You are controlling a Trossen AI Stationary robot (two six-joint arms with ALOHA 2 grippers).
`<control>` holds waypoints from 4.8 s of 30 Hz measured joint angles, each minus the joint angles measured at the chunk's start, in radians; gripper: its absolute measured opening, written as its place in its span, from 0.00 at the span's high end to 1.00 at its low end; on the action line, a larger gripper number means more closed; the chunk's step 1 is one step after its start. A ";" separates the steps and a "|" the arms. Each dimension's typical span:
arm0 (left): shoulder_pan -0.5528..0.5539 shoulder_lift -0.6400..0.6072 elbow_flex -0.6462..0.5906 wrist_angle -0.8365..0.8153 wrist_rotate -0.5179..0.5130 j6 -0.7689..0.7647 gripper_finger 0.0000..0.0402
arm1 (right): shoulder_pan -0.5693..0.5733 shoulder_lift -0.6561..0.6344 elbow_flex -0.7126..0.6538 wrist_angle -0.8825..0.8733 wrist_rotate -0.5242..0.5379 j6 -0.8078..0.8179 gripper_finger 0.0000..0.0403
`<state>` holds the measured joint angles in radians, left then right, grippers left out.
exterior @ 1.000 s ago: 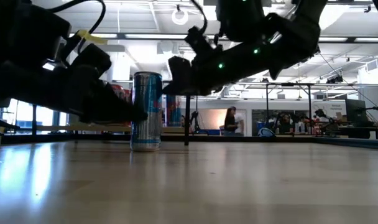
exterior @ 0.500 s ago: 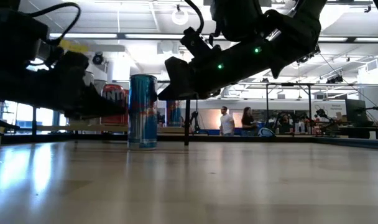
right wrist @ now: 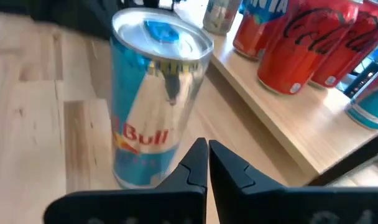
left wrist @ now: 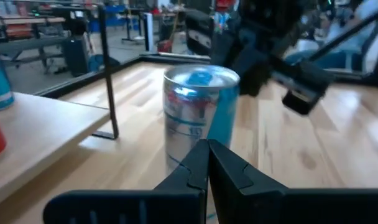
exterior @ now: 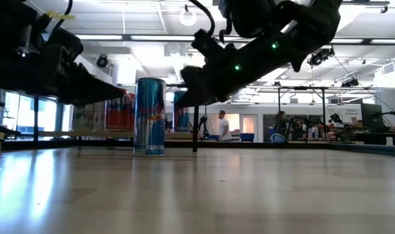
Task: Place canned beverage on shelf
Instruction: Put the blue soda can aligned with the other blue soda can on the shelf
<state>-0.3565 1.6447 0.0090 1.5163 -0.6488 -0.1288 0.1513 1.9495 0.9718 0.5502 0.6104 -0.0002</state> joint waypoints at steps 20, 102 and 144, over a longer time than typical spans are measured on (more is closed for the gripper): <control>0.000 -0.203 0.000 -0.286 0.028 0.054 1.00 | 0.013 -0.061 0.162 -0.388 -0.087 -0.052 0.84; 0.001 -0.202 0.001 -0.359 0.028 0.025 1.00 | -0.299 -0.159 0.521 -0.607 -0.416 -0.109 0.46; 0.000 -0.202 0.001 -0.359 0.028 0.026 1.00 | -0.534 0.009 0.583 -0.675 -0.544 -0.087 0.46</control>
<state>-0.3561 1.4425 0.0097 1.1576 -0.6205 -0.1024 -0.3824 1.9583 1.5547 -0.1249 0.0662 -0.0873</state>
